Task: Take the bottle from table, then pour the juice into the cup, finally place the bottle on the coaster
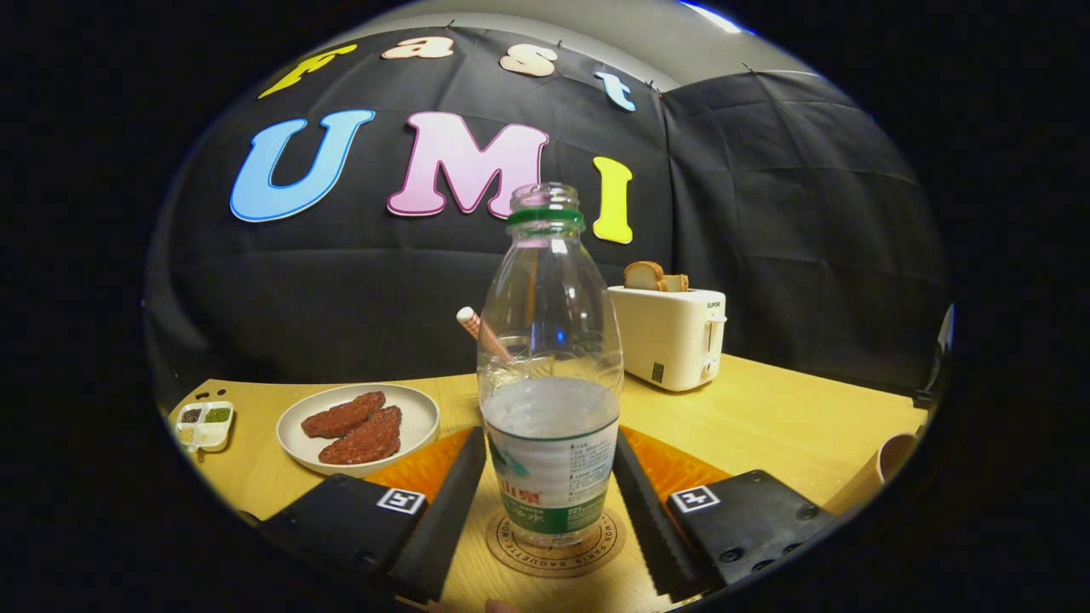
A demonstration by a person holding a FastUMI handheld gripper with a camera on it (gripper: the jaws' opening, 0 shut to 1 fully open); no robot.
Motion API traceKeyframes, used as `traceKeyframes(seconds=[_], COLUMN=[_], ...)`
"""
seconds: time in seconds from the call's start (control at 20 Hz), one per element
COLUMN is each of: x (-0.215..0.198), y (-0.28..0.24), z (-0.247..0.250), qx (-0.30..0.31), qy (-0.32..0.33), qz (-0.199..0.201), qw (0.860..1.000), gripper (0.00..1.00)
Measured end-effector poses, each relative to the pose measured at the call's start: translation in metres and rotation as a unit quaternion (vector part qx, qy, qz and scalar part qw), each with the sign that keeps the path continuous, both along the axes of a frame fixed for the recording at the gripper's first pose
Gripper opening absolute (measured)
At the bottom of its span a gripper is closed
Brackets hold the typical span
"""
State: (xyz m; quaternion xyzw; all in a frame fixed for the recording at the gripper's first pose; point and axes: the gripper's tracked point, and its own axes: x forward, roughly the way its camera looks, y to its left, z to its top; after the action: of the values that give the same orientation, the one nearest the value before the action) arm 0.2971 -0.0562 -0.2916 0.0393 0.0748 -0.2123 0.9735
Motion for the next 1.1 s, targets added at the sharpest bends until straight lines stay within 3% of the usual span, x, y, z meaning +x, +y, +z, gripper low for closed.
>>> traceKeyframes(seconds=[0.1,0.45,0.7,1.1], x=[-0.007,-0.023,-0.060,-0.125], y=[-0.002,0.008,0.028,0.041], z=[0.004,0.009,0.022,0.098], qx=[-0.001,-0.009,-0.024,-0.015], qy=[-0.007,-0.001,0.010,-0.011], qz=[-0.007,0.004,0.036,0.084], qw=[1.000,1.000,0.999,0.996], gripper=[0.99,0.99,0.99,0.97])
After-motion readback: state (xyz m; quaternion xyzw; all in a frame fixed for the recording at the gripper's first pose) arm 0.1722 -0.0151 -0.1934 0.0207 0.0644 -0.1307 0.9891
